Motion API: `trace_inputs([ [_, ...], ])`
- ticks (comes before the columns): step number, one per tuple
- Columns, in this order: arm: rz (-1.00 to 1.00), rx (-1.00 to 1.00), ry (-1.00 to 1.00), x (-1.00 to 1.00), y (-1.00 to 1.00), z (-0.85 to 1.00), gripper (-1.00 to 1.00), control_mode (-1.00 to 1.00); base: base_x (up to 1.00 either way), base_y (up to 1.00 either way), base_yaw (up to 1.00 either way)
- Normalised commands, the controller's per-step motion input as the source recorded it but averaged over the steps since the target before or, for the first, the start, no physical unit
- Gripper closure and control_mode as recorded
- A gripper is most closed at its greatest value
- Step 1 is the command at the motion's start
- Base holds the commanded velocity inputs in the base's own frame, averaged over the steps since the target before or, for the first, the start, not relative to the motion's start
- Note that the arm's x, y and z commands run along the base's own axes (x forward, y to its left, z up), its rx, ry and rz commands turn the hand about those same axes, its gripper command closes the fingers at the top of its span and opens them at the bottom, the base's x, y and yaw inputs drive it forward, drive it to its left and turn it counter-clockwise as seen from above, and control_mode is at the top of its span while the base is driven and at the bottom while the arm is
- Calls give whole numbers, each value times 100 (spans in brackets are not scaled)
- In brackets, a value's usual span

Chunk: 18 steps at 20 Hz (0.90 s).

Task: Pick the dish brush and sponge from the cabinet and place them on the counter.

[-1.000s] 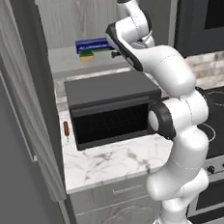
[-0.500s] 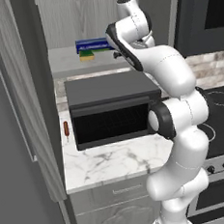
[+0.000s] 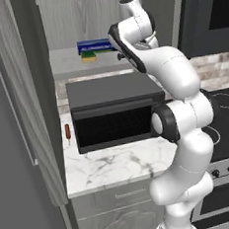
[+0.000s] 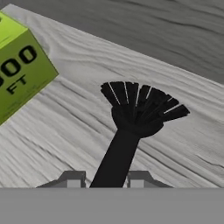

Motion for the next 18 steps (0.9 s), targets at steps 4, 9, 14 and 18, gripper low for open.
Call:
trace_inputs([
  [4, 0, 4, -4, -45, 0, 30, 100, -100, 0, 0, 0],
  [9, 1, 8, -5, -67, 0, 29, 100, -100, 0, 0, 0],
  [14, 3, 6, -2, -81, 5, 11, 100, -100, 0, 0, 0],
  [18, 5, 0, -3, -87, 11, -10, 100, -100, 0, 0, 0],
])
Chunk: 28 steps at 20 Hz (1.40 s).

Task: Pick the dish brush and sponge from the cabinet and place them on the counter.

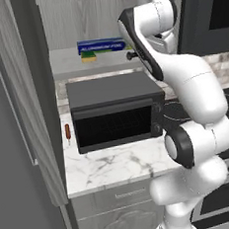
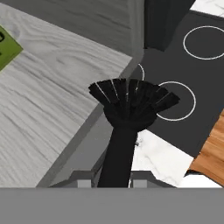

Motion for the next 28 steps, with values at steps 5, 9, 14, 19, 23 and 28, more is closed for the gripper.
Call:
trace_inputs([
  [5, 5, 0, 0, -76, 12, -31, 100, -100, 0, 0, 0],
  [9, 4, 0, 0, -63, 8, -44, 100, -100, 0, 0, 0],
  [14, 2, -1, 3, -40, 2, -51, 100, -100, 0, 0, 0],
  [19, 0, 0, 4, -15, 0, -49, 100, -100, 0, 0, 0],
  [23, 0, 0, 4, 3, 0, -45, 100, -100, 0, 0, 0],
  [28, 0, 0, 6, 17, 0, -44, 100, -100, 0, 0, 0],
])
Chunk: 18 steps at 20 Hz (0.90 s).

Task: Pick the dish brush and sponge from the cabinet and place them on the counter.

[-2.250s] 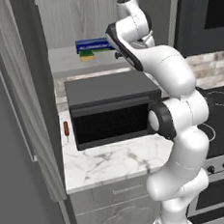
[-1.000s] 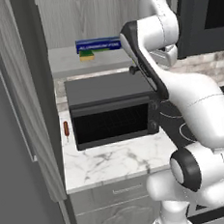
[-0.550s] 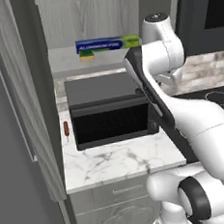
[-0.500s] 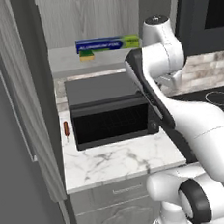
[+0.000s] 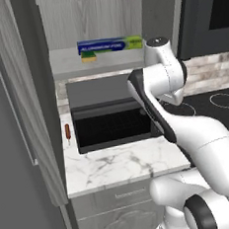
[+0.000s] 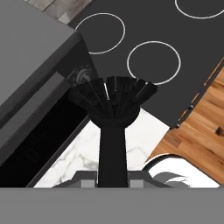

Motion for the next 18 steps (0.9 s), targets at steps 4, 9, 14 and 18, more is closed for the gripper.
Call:
trace_inputs([
  [4, 0, 0, 4, 14, 0, -41, 100, -100, 0, 0, 0],
  [9, 0, 0, 3, 1, 0, -46, 100, -100, 0, 0, 0],
  [14, 0, 0, 3, 1, 0, -48, 100, -100, 0, 0, 0],
  [18, 0, 0, 2, 3, 0, -51, 100, -100, 0, 0, 0],
])
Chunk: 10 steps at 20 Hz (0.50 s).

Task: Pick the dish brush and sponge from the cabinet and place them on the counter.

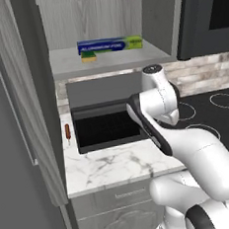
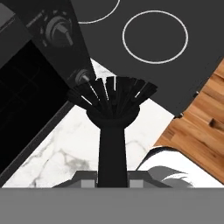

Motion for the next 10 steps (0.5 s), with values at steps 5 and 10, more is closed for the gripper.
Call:
trace_inputs([
  [5, 0, 0, 0, 23, 0, -48, 100, -100, 0, 0, 0],
  [10, 0, 0, 3, 29, 0, -45, 100, -100, 0, 0, 0],
])
